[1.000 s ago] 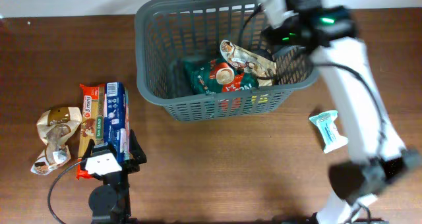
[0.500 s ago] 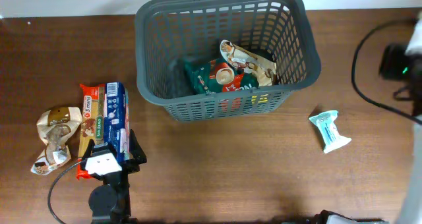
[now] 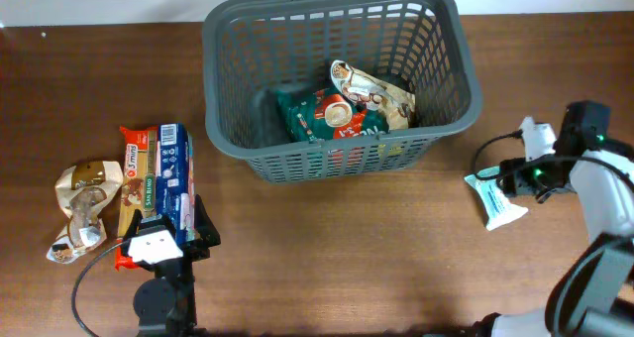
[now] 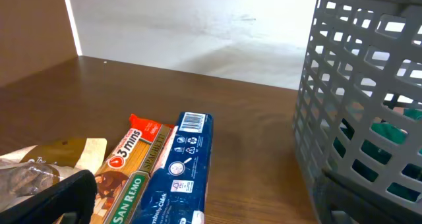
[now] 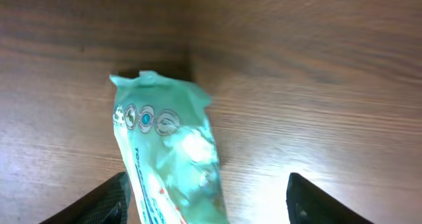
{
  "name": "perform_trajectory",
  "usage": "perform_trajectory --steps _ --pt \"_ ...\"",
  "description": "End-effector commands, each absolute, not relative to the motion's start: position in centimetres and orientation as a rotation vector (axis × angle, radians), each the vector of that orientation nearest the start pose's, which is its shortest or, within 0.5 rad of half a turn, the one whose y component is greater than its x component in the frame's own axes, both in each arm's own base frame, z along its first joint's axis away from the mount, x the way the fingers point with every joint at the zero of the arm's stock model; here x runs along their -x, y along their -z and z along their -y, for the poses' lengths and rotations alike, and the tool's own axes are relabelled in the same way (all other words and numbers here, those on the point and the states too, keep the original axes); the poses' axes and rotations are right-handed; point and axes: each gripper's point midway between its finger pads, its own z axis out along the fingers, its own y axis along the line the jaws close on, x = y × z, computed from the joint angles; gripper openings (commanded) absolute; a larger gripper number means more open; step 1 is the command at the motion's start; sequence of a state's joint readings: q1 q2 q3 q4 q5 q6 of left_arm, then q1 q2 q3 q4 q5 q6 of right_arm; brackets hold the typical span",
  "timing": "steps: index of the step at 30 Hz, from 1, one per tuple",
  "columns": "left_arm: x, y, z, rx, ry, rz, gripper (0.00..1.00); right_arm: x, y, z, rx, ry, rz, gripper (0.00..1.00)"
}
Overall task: Pack container
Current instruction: 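Grasp the light-blue tissue pack with the right gripper, then drop the tissue pack into the basket and raise the right arm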
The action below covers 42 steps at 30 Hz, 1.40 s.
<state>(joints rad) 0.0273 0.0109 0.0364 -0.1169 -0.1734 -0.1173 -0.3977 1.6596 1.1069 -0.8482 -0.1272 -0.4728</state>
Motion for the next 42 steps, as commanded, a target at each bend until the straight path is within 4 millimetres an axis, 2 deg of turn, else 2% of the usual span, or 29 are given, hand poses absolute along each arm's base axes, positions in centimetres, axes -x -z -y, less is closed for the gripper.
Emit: perform_trajectory --steps 1,6,8,10,11,12,13,14,17,20,22,24,27,28,31,32,33,34,36,37,38,39,41,42 --pt "-24.1 -16.0 -3.7 0.257 -0.079 -1.639 0.99 -30.3 -4.3 9.5 0.274 -0.162 -2.954 0.74" --pt "-24.1 -16.0 -3.7 0.257 -0.079 -1.639 0.99 -29.9 -2.2 9.3 0.268 -0.207 -3.011 0.76" --pt "-24.1 -16.0 -3.7 0.257 -0.080 -1.639 0.99 -29.8 -1.4 9.2 0.268 -0.225 -3.029 0.73" --pt "-24.1 -16.0 -3.7 0.257 -0.080 -1.639 0.99 -29.7 -0.2 8.6 0.287 -0.250 -3.056 0.66" --pt "-24.1 -16.0 -3.7 0.257 -0.080 -1.639 0.99 -29.7 0.2 8.3 0.301 -0.259 -3.065 0.62" --pt "-24.1 -16.0 -3.7 0.257 -0.079 -1.639 0.99 -29.7 0.6 8.0 0.316 -0.269 -3.075 0.52" --pt "-24.1 -16.0 -3.7 0.257 -0.080 -1.639 0.99 -29.7 1.0 7.6 0.321 -0.275 -3.084 0.31" --pt "-24.1 -16.0 -3.7 0.257 -0.080 -1.639 0.99 -29.9 1.4 7.3 0.291 -0.267 -3.095 0.04" --pt "-24.1 -16.0 -3.7 0.257 -0.080 -1.639 0.99 -30.8 1.3 7.3 0.190 -0.256 -3.080 0.04" --pt "-24.1 -16.0 -3.7 0.257 -0.080 -1.639 0.99 -32.7 -0.2 7.6 0.074 -0.257 -3.029 0.04" --pt "-24.1 -16.0 -3.7 0.257 -0.079 -1.639 0.99 -34.3 -2.1 8.1 0.030 -0.247 -2.984 0.03" --pt "-24.1 -16.0 -3.7 0.257 -0.079 -1.639 0.99 -36.3 -5.2 8.9 -0.040 -0.213 -2.920 0.04" --pt "-24.1 -16.0 -3.7 0.257 -0.079 -1.639 0.99 -39.4 -11.8 10.0 -0.122 -0.167 -2.797 0.04" --pt "-24.1 -16.0 -3.7 0.257 -0.079 -1.639 0.99 -41.2 -17.0 10.4 -0.140 -0.132 -2.698 0.04" --pt "-24.1 -16.0 -3.7 0.257 -0.079 -1.639 0.99 -43.1 -25.5 9.3 -0.071 -0.134 -2.523 0.03" --pt "-24.1 -16.0 -3.7 0.257 -0.080 -1.639 0.99 -43.7 -28.8 8.1 -0.023 -0.159 -2.448 0.04" --pt "-24.1 -16.0 -3.7 0.257 -0.079 -1.639 0.99 -44.1 -33.4 5.6 0.068 -0.204 -2.338 0.04" --pt "-24.1 -16.0 -3.7 0.257 -0.080 -1.639 0.99 -44.2 -35.9 3.7 0.142 -0.224 -2.275 0.04" --pt "-24.1 -16.0 -3.7 0.257 -0.079 -1.639 0.99 -43.9 -39.1 0.3 0.279 -0.233 -2.191 0.04" --pt "-24.1 -16.0 -3.7 0.257 -0.079 -1.639 0.99 -43.8 -40.2 -1.3 0.342 -0.234 -2.160 0.03" --pt "-24.1 -16.0 -3.7 0.257 -0.079 -1.639 0.99 -43.4 -41.1 -3.8 0.438 -0.241 -2.121 0.04" --pt "-24.1 -16.0 -3.7 0.257 -0.080 -1.639 0.99 -43.2 -41.5 -5.8 0.519 -0.244 -2.093 0.04" --pt "-24.1 -16.0 -3.7 0.257 -0.079 -1.639 0.99 -42.5 -41.4 -9.8 0.703 -0.223 -2.045 0.03" --pt "-24.1 -16.0 -3.7 0.257 -0.079 -1.639 0.99 -42.5 -40.9 -11.2 0.763 -0.197 -2.039 0.03"
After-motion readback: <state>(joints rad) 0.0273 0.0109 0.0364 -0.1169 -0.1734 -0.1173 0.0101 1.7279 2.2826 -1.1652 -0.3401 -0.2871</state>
